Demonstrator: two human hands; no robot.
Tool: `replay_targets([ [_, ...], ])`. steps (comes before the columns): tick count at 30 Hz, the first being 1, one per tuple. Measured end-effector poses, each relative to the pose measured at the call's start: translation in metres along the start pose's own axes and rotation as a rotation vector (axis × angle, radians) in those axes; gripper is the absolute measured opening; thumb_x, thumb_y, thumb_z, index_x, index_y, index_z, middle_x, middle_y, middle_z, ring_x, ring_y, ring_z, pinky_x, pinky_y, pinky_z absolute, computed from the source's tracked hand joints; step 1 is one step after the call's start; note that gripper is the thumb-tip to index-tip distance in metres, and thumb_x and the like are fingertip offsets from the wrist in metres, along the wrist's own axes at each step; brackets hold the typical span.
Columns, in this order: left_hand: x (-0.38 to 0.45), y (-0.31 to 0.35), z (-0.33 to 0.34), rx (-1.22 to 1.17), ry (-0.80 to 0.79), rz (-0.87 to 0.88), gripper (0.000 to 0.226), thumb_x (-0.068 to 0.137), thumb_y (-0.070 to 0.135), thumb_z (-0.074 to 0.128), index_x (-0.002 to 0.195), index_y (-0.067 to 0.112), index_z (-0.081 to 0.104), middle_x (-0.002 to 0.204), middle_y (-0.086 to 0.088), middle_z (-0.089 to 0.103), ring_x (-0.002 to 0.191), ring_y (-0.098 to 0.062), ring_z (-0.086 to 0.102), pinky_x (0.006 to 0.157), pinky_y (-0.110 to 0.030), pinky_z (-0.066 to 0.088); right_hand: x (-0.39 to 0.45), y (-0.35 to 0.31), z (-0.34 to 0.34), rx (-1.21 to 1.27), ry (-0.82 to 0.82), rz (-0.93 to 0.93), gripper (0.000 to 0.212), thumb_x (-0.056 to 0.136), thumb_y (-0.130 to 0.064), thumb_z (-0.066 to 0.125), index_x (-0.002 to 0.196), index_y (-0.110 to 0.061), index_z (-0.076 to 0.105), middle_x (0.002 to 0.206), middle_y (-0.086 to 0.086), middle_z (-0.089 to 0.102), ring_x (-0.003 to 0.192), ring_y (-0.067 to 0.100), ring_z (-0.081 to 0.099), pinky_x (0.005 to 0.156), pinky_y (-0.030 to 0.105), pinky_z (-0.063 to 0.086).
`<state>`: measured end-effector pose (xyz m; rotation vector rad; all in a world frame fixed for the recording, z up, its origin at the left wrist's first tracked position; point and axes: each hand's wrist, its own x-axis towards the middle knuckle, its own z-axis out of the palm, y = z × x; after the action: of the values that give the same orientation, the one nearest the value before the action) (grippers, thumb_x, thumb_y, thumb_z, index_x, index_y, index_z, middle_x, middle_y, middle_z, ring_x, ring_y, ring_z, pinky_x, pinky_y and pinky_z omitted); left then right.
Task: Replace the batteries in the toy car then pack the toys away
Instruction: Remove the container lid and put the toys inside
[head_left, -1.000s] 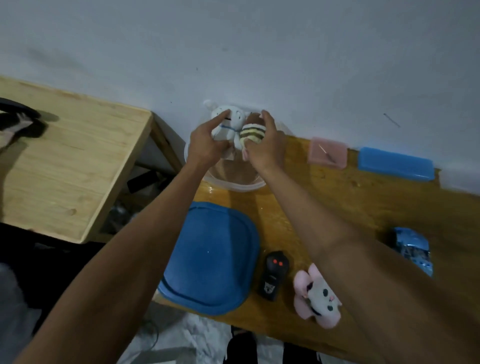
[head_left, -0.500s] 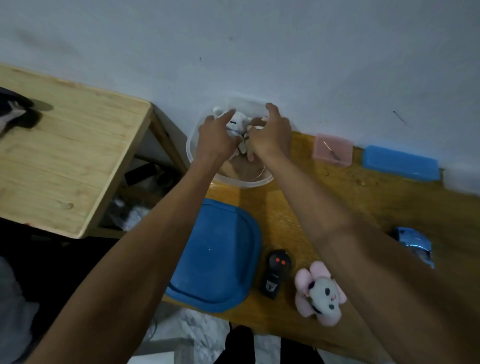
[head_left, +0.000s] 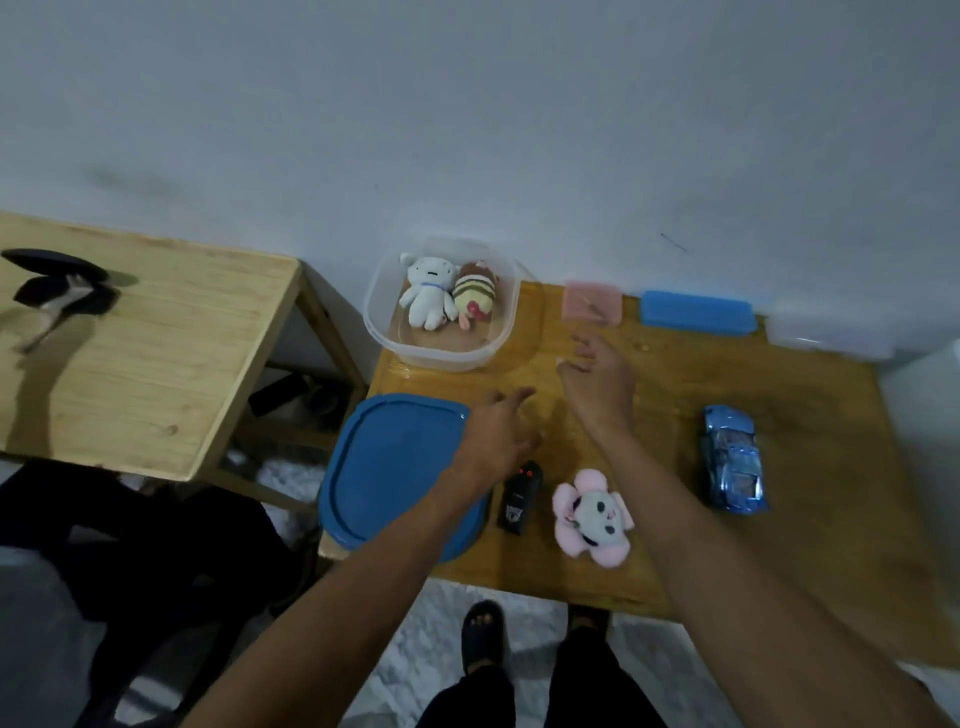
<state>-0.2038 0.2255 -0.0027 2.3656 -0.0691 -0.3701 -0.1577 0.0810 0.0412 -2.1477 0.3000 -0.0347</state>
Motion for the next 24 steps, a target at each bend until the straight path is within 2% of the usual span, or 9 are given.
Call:
replay_targets([
  [3, -0.024, -0.008, 0.024, 0.124, -0.091, -0.063, 0.076, 0.084, 0.040, 0.077, 0.151, 0.024, 0.045, 0.132, -0.021, 0.050, 0.118, -0.041, 0.053, 0.099, -0.046, 0.050, -0.031, 0.036, -0.019, -0.043, -0.078, 0.119, 0.036, 0.091, -0.019, 0.069, 0.125, -0.027, 0.065, 0.123, 0.001, 0.067, 0.112, 0.017, 0.063, 0.090, 0.033, 0.053],
  [6, -0.040, -0.008, 0.037, 0.231, -0.147, -0.076, 0.076, 0.084, 0.046, 0.076, 0.150, 0.026, 0.044, 0.140, -0.019, 0.043, 0.126, -0.042, 0.043, 0.106, -0.050, 0.044, -0.058, 0.068, -0.031, -0.115, -0.186, 0.156, 0.036, 0.089, -0.018, 0.070, 0.124, -0.030, 0.067, 0.127, 0.000, 0.066, 0.120, 0.016, 0.060, 0.090, 0.031, 0.051],
  [9, -0.048, -0.001, 0.044, 0.403, -0.194, -0.061, 0.071, 0.085, 0.044, 0.075, 0.147, 0.027, 0.044, 0.143, -0.017, 0.040, 0.129, -0.041, 0.038, 0.105, -0.049, 0.043, -0.076, 0.091, -0.037, -0.236, -0.299, 0.173, 0.046, 0.084, -0.022, 0.074, 0.129, -0.028, 0.066, 0.130, 0.003, 0.065, 0.117, 0.021, 0.061, 0.086, 0.026, 0.048],
  [11, -0.050, 0.003, 0.048, 0.441, -0.212, -0.073, 0.067, 0.088, 0.036, 0.073, 0.148, 0.026, 0.044, 0.146, -0.017, 0.039, 0.131, -0.041, 0.037, 0.107, -0.049, 0.042, -0.084, 0.103, -0.039, -0.298, -0.365, 0.184, 0.054, 0.076, -0.031, 0.080, 0.129, -0.030, 0.067, 0.135, 0.004, 0.062, 0.118, 0.022, 0.059, 0.089, 0.026, 0.047],
  [14, -0.052, 0.004, 0.055, 0.394, -0.180, -0.093, 0.059, 0.091, 0.016, 0.066, 0.146, 0.026, 0.046, 0.146, -0.016, 0.037, 0.129, -0.041, 0.037, 0.104, -0.049, 0.045, -0.093, 0.116, -0.039, -0.310, -0.401, 0.154, 0.064, 0.068, -0.043, 0.084, 0.129, -0.031, 0.067, 0.134, 0.002, 0.063, 0.117, 0.021, 0.059, 0.094, 0.032, 0.050],
  [17, -0.053, 0.001, 0.061, 0.300, -0.096, -0.090, 0.057, 0.089, 0.011, 0.064, 0.143, 0.025, 0.051, 0.144, -0.013, 0.037, 0.124, -0.039, 0.041, 0.098, -0.046, 0.050, -0.095, 0.120, -0.036, -0.254, -0.386, 0.185, 0.072, 0.073, -0.037, 0.086, 0.139, -0.028, 0.059, 0.142, 0.001, 0.058, 0.122, 0.021, 0.056, 0.095, 0.031, 0.048],
  [21, -0.050, -0.001, 0.063, 0.142, 0.026, -0.076, 0.058, 0.082, 0.024, 0.072, 0.138, 0.028, 0.059, 0.139, -0.012, 0.045, 0.119, -0.037, 0.050, 0.097, -0.044, 0.051, -0.089, 0.118, -0.031, -0.140, -0.345, 0.233, 0.082, 0.075, -0.029, 0.086, 0.148, -0.023, 0.048, 0.149, 0.003, 0.051, 0.128, 0.023, 0.052, 0.091, 0.029, 0.043],
  [24, -0.042, 0.004, 0.053, -0.030, 0.113, -0.075, 0.065, 0.073, 0.036, 0.077, 0.136, 0.029, 0.062, 0.137, -0.013, 0.053, 0.119, -0.035, 0.055, 0.100, -0.045, 0.052, -0.080, 0.103, -0.033, -0.019, -0.258, 0.237, 0.077, 0.077, -0.026, 0.086, 0.145, -0.018, 0.051, 0.146, 0.004, 0.053, 0.127, 0.021, 0.052, 0.091, 0.028, 0.042],
])
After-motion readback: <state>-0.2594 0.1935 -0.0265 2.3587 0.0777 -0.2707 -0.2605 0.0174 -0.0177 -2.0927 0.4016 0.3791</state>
